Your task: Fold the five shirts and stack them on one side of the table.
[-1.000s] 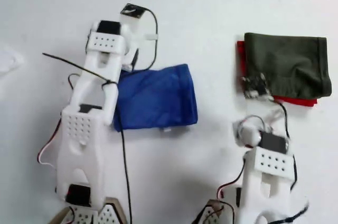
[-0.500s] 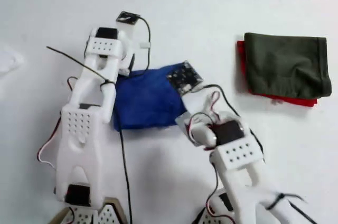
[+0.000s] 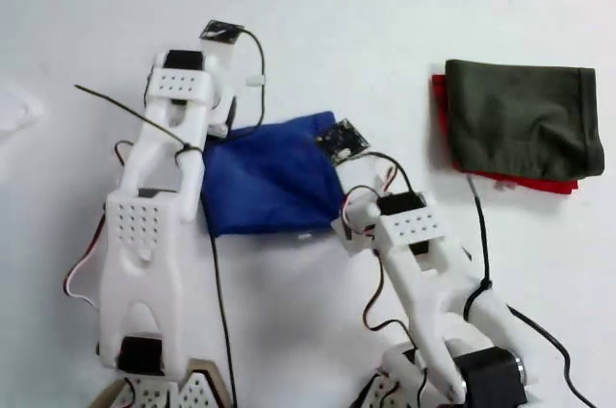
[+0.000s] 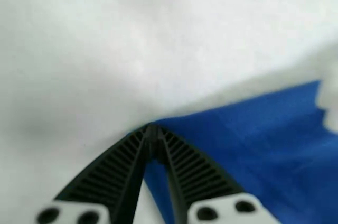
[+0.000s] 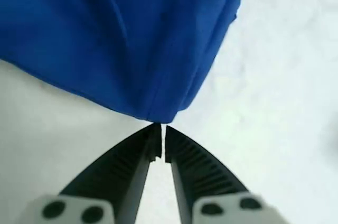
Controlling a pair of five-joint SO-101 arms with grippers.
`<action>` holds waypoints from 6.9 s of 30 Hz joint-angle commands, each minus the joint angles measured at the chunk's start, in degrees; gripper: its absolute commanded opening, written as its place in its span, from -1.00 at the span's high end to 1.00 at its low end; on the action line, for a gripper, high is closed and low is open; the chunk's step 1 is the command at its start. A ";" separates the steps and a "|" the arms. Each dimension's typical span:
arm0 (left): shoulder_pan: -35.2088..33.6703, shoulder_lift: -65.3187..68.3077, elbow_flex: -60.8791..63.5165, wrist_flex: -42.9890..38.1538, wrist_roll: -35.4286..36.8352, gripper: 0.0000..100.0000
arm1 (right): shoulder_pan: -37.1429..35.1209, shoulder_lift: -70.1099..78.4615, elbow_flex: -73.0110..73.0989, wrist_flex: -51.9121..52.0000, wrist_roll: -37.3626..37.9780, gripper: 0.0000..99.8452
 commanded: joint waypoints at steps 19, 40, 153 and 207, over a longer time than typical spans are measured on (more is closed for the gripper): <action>0.70 -27.08 7.52 19.34 0.35 0.95 | 1.01 -3.91 -31.56 16.13 -2.29 0.96; 3.34 -72.26 84.00 -23.74 0.53 0.95 | 0.57 47.60 -69.71 18.95 -11.43 0.96; -19.87 -72.18 102.20 -48.18 4.92 0.94 | 22.55 41.45 -109.89 53.05 16.26 0.96; -19.78 -72.18 102.20 -48.18 4.92 0.94 | 48.22 61.41 -126.15 24.48 11.87 0.61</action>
